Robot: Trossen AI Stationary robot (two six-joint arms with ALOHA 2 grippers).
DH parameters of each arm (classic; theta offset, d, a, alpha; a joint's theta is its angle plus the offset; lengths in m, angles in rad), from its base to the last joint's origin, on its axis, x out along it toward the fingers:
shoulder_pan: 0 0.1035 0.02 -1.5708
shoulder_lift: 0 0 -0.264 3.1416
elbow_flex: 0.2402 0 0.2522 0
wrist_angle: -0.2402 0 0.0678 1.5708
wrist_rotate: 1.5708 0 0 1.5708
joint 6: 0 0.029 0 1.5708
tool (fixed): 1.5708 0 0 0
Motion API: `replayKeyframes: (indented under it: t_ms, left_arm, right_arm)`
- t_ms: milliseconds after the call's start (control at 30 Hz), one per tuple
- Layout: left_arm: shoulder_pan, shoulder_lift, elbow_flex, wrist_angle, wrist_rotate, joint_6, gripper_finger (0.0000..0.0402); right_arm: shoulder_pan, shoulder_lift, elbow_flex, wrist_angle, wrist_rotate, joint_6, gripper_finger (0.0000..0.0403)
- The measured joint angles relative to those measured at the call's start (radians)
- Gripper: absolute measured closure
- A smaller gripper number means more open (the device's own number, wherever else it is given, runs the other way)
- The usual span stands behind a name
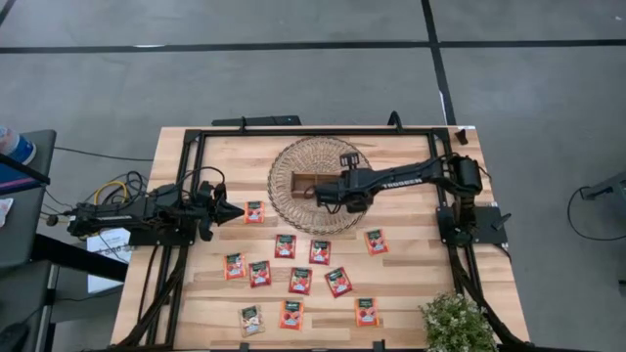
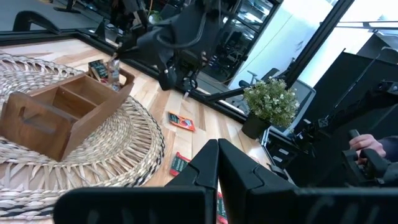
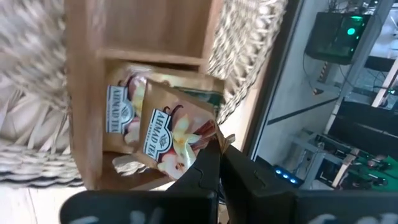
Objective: Pick & Place Tea
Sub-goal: Put the right brown tea bag into the right slot of the wooden organizer
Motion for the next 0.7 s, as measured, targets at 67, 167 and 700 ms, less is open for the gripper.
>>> replayKeyframes:
  t_ms: [67,167,700]
  left_arm:
    - [0.000,0.000,0.000,0.000,0.000,0.000,0.0402]
    - [0.000,0.000,0.000,0.000,-0.008,0.000,0.0402]
    - [0.000,0.000,0.000,0.000,-0.020,0.000,0.0402]
  right_arm:
    - [0.004,0.000,-0.007,0.012,0.000,0.000,0.0403]
    - [0.007,0.000,-0.008,0.038,0.000,0.000,0.0403]
    - [-0.002,0.000,-0.075,0.066,-0.023,-0.008,0.0403]
